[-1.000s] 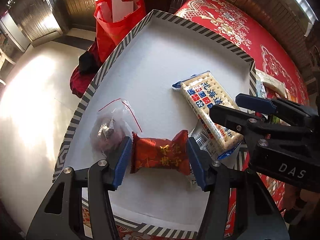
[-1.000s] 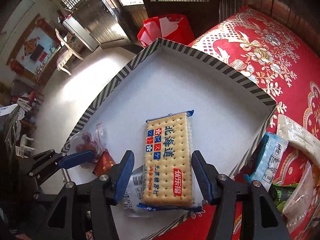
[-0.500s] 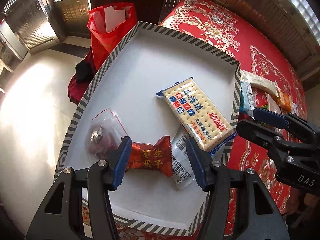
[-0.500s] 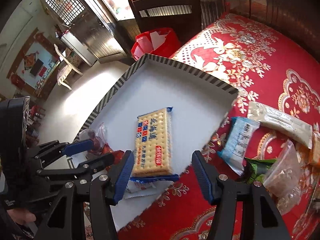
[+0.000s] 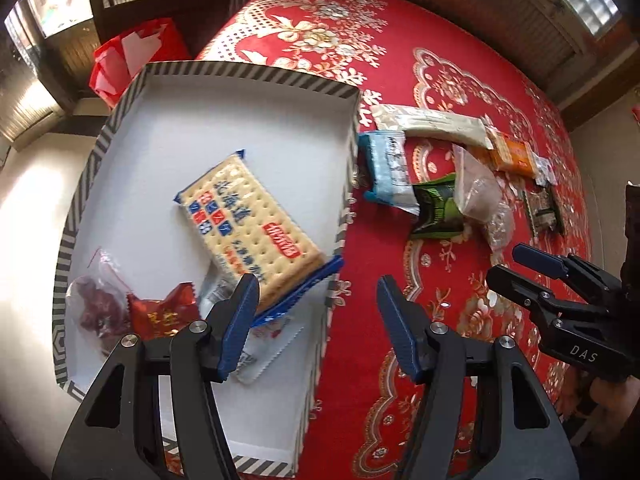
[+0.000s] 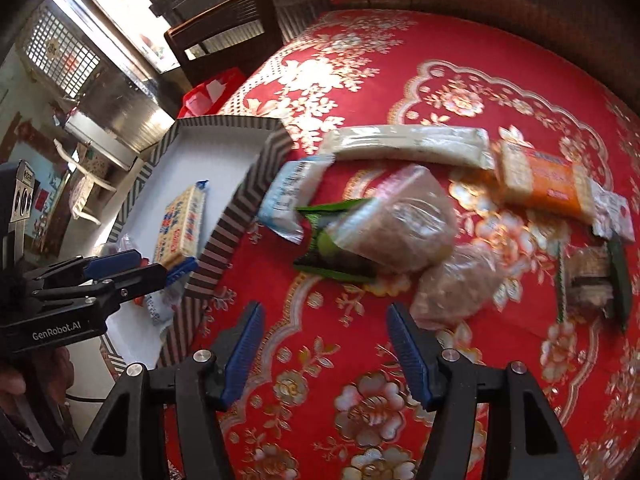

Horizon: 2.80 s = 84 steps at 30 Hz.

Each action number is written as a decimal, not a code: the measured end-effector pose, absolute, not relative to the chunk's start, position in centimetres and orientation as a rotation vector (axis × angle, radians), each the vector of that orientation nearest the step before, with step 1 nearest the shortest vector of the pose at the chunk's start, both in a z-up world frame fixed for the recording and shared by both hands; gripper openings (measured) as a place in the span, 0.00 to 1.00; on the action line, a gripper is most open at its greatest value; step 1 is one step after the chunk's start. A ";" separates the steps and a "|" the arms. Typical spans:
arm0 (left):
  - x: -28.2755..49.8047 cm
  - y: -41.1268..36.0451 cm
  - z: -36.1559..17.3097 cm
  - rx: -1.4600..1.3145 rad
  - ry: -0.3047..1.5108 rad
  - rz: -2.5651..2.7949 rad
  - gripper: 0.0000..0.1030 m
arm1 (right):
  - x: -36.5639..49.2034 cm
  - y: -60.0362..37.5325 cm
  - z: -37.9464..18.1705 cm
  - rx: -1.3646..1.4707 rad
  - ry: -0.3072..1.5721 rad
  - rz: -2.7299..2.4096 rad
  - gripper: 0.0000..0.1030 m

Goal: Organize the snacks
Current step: 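Open both tools to drop the packs into the tray, then grasp the green-black snack pouch with left tool while right tool grasps clear nut bag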

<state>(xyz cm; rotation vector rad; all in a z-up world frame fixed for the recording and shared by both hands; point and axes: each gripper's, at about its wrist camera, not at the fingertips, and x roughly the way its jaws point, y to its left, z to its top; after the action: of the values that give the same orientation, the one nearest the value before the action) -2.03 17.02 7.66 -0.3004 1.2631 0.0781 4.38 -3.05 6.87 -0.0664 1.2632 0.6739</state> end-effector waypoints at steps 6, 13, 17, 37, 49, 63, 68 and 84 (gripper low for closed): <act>-0.2 13.4 7.5 -0.270 1.287 -0.011 0.60 | 4.2 -8.0 6.1 -0.004 1.286 0.586 0.62; 1.8 10.6 7.0 -0.261 1.314 -0.069 0.60 | 3.7 -10.6 6.0 0.020 1.289 0.557 0.62; 2.2 10.6 6.3 -0.262 1.330 -0.056 0.60 | 3.9 -11.2 5.6 0.032 1.296 0.549 0.64; 6.6 8.1 3.3 -0.297 1.335 -0.033 0.59 | 3.6 -13.2 4.1 0.039 1.339 0.538 0.65; 9.2 7.6 2.0 -0.257 1.336 -0.010 0.59 | 3.9 -14.8 3.6 0.068 1.349 0.511 0.65; 7.4 7.6 3.4 -0.177 1.277 -0.031 0.31 | 5.8 -11.7 6.4 0.059 1.215 0.574 0.65; 5.5 7.8 4.0 -0.187 1.278 -0.049 0.31 | 7.6 -7.6 6.2 -0.085 1.170 0.639 0.65; 0.4 10.0 5.4 -0.227 1.290 -0.036 0.31 | 10.1 -1.4 2.3 -0.325 1.085 0.786 0.68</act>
<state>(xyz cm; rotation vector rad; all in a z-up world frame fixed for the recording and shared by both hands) 0.41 9.98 5.45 -0.2273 1.2898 -0.0365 10.08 -1.39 2.34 -0.3250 1.0855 0.7863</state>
